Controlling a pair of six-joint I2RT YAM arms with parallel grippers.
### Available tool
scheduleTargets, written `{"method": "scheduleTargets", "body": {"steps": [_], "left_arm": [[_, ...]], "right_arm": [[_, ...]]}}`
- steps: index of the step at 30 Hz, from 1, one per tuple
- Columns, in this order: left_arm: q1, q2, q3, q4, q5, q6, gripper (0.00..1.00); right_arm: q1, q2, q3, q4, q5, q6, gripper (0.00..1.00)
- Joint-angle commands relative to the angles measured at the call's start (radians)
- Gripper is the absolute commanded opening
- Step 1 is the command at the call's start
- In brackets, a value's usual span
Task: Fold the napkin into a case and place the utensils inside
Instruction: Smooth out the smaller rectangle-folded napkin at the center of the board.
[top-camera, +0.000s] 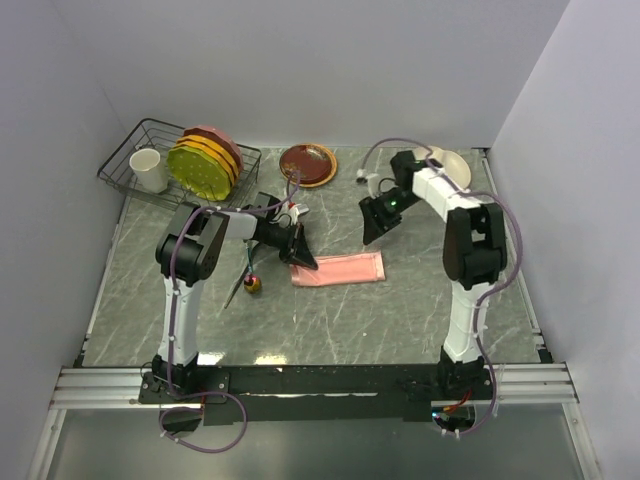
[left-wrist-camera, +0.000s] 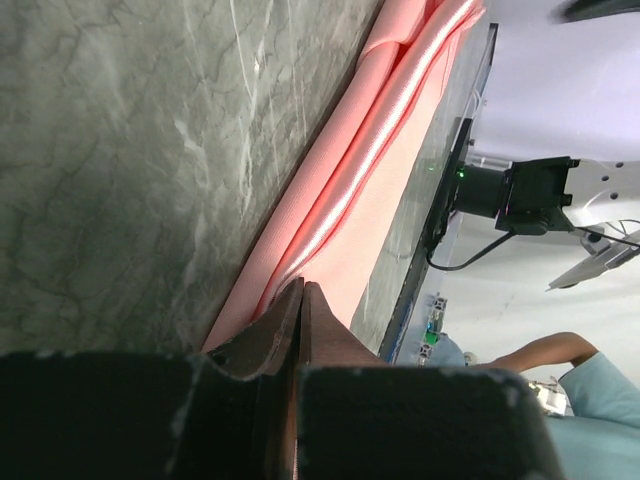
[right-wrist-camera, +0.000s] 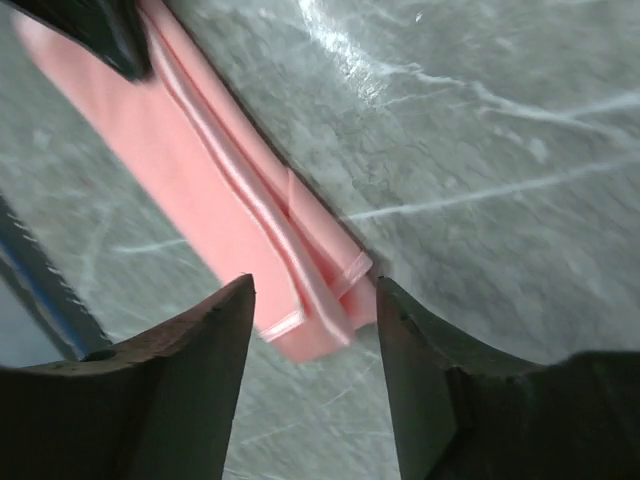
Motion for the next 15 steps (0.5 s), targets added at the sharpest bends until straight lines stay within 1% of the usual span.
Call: {"method": "scheduleTargets", "body": {"steps": [1,2,4,5,7,11,13,14,15], "left_arm": [[-0.001,0.036,0.029,-0.051,-0.066,0.063,0.05],[-0.001,0.039,0.029,-0.054,-0.065,0.065,0.05],[-0.003,0.041,0.034,-0.059,-0.068,0.066,0.05],[-0.004,0.041,0.035,-0.068,-0.069,0.074,0.05],[-0.006,0.041,0.038,-0.075,-0.071,0.079,0.05],[-0.006,0.046,0.040,-0.091,-0.069,0.085,0.05],[-0.006,0.049,0.041,-0.103,-0.068,0.086,0.06],[-0.006,0.052,0.045,-0.109,-0.065,0.099,0.05],[-0.006,0.053,0.049,-0.137,-0.065,0.109,0.05]], "right_arm": [[-0.016,-0.150,-0.033,-0.044,-0.242,0.140,0.61],[-0.010,-0.162,-0.059,-0.017,-0.279,0.184,0.61],[0.024,-0.168,-0.128,0.009,-0.359,0.222,0.59],[0.036,-0.159,-0.142,0.011,-0.382,0.226,0.56],[0.078,-0.123,-0.171,0.026,-0.434,0.245,0.54],[0.133,-0.038,-0.182,0.124,-0.482,0.353,0.51],[0.139,-0.003,-0.214,0.184,-0.479,0.412,0.49],[0.136,0.002,-0.234,0.251,-0.451,0.462,0.47],[0.130,0.013,-0.269,0.278,-0.436,0.478,0.47]]}}
